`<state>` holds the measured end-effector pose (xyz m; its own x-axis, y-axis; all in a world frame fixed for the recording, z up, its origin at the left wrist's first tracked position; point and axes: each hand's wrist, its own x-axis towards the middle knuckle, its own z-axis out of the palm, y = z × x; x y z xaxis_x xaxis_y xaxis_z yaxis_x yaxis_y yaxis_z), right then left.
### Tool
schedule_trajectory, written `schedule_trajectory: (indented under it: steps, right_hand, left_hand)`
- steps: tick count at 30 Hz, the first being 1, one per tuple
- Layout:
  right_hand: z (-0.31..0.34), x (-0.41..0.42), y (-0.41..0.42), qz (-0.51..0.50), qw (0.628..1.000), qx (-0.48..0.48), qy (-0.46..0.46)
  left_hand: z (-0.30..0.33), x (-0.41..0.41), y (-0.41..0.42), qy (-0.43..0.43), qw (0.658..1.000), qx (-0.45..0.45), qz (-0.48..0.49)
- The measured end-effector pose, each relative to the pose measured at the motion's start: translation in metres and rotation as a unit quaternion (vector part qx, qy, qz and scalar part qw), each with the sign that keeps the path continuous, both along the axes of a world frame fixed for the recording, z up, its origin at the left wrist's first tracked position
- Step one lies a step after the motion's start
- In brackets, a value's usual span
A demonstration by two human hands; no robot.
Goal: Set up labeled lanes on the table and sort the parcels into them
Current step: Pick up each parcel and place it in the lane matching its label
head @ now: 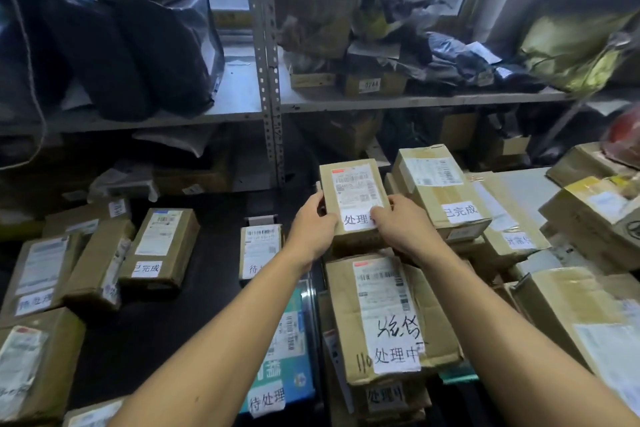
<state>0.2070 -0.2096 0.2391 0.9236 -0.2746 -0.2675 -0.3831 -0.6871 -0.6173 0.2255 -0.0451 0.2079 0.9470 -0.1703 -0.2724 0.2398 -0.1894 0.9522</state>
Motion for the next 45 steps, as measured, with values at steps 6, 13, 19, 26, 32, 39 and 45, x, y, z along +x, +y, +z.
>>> schedule_trajectory:
  steps: [6, 13, 19, 26, 32, 39, 45]
  right_hand:
    - [-0.016, 0.002, -0.003, 0.016, 0.997, -0.066, 0.028]
    - [-0.001, -0.007, 0.010, 0.040, 0.977, -0.169, -0.119]
    - [0.025, -0.001, 0.085, 0.135, 0.952, -0.158, -0.225]
    - [0.010, 0.006, 0.220, 0.264, 0.933, -0.149, -0.192]
    - [-0.036, -0.017, 0.350, 0.345, 0.923, -0.108, -0.130]
    - [-0.103, -0.060, 0.463, 0.396, 0.918, -0.026, -0.013]
    - [-0.136, -0.080, 0.521, 0.379, 0.924, 0.016, 0.050]
  left_hand:
    - [-0.016, -0.001, -0.002, 0.007, 0.999, 0.032, -0.032]
    - [-0.013, 0.001, 0.009, 0.000, 0.999, 0.032, 0.004]
    - [-0.004, -0.001, 0.054, -0.091, 0.986, 0.134, 0.043]
    - [-0.012, -0.022, 0.191, -0.072, 0.971, 0.193, 0.125]
    - [-0.037, -0.063, 0.325, -0.014, 0.956, 0.197, 0.216]
    - [-0.074, -0.120, 0.458, -0.032, 0.898, 0.302, 0.320]
    - [-0.106, -0.137, 0.534, 0.072, 0.881, 0.305, 0.355]
